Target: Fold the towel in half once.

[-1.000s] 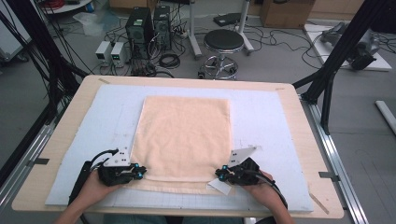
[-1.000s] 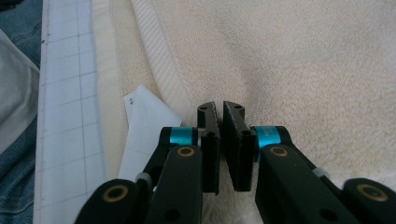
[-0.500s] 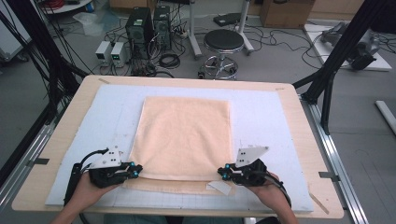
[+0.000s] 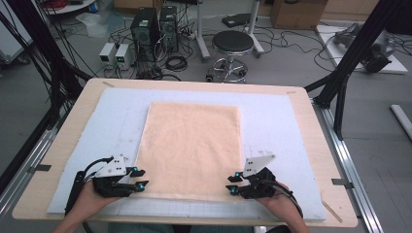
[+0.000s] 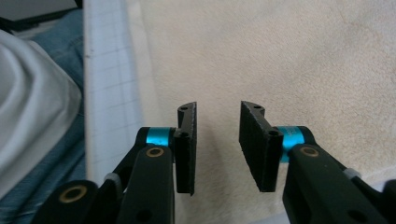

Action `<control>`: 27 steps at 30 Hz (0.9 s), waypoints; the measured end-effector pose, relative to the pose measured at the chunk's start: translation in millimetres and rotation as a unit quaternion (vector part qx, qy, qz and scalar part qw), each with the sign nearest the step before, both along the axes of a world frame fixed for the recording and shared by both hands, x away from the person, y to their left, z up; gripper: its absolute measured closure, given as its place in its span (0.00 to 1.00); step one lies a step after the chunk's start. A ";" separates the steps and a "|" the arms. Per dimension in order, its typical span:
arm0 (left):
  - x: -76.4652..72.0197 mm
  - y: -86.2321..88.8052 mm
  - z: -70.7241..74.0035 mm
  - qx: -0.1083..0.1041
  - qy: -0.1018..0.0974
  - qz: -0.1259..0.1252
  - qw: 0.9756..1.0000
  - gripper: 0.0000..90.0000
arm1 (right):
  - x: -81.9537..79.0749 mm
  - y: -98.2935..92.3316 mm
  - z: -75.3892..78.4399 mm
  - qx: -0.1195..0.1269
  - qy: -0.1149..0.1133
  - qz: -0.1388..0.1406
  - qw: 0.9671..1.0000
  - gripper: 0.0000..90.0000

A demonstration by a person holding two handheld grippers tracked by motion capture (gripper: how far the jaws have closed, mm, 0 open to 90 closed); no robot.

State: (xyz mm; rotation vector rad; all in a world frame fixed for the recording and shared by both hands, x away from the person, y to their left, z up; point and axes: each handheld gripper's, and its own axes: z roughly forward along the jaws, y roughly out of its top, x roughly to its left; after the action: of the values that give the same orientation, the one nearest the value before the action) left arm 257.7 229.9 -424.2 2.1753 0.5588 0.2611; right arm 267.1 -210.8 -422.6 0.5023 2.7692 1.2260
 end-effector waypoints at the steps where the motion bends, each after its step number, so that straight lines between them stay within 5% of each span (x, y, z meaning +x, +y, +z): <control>1: 0.0 0.0 0.0 0.000 0.000 0.000 1.000 0.62 | 0.0 0.0 0.0 0.000 0.000 0.000 1.000 0.73; 6: 6.0 6.0 -11.5 0.009 0.020 -0.003 1.000 0.61 | 8.9 1.7 -10.0 -0.011 0.006 0.000 1.000 0.68; 15: 2.7 6.8 -16.2 0.008 0.020 -0.005 1.000 0.57 | 11.2 1.9 -14.7 -0.006 0.008 0.000 1.000 0.62; 19: -1.5 3.0 -17.0 0.014 0.009 -0.008 1.000 0.79 | 10.1 2.8 -16.5 -0.009 0.007 0.000 1.000 0.71; 27: -4.7 4.1 -16.4 0.008 0.023 0.006 1.000 0.86 | 10.1 0.8 -15.7 -0.010 0.011 0.009 1.000 0.78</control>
State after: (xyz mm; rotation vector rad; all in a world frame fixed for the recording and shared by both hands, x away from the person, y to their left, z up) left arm 253.0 234.0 -440.6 2.1978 0.5965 0.2233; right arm 277.2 -210.0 -438.3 0.4937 2.8072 1.2033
